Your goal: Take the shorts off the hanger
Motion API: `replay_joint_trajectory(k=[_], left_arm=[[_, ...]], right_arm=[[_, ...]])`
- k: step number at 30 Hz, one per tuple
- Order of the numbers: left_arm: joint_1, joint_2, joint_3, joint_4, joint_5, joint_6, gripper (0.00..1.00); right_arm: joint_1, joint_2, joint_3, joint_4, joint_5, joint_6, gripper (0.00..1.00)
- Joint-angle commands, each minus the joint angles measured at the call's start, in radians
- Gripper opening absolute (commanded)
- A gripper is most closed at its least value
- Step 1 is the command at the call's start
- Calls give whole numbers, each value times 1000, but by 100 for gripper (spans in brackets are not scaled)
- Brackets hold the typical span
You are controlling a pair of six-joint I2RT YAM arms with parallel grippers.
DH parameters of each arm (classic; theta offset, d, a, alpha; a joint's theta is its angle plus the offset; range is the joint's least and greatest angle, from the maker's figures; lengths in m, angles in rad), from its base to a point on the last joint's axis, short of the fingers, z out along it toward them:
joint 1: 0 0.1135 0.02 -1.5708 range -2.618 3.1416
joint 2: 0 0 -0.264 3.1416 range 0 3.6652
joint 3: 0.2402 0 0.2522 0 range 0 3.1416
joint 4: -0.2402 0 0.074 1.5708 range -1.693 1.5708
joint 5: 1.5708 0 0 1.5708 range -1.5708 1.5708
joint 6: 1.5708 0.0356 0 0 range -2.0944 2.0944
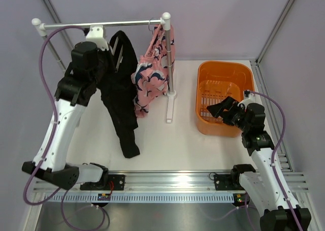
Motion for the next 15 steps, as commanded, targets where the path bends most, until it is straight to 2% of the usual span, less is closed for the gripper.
replay_joint_trajectory(k=[1, 4, 8, 12, 15], left_arm=[[-13, -156, -66, -17, -65, -76, 0], [-31, -214, -124, -85, -102, -96, 0], [-109, -300, -179, -192, -163, -144, 0], [-189, -334, -331, -224, -271, -198, 0], [-249, -337, -455, -201, -257, -224, 0]], right_arm=[[-3, -11, 14, 33, -82, -44, 100], [-3, -20, 18, 33, -133, -46, 100], [10, 11, 63, -14, -191, -60, 100], [88, 26, 98, -50, -147, -83, 99], [156, 52, 115, -42, -112, -74, 100]])
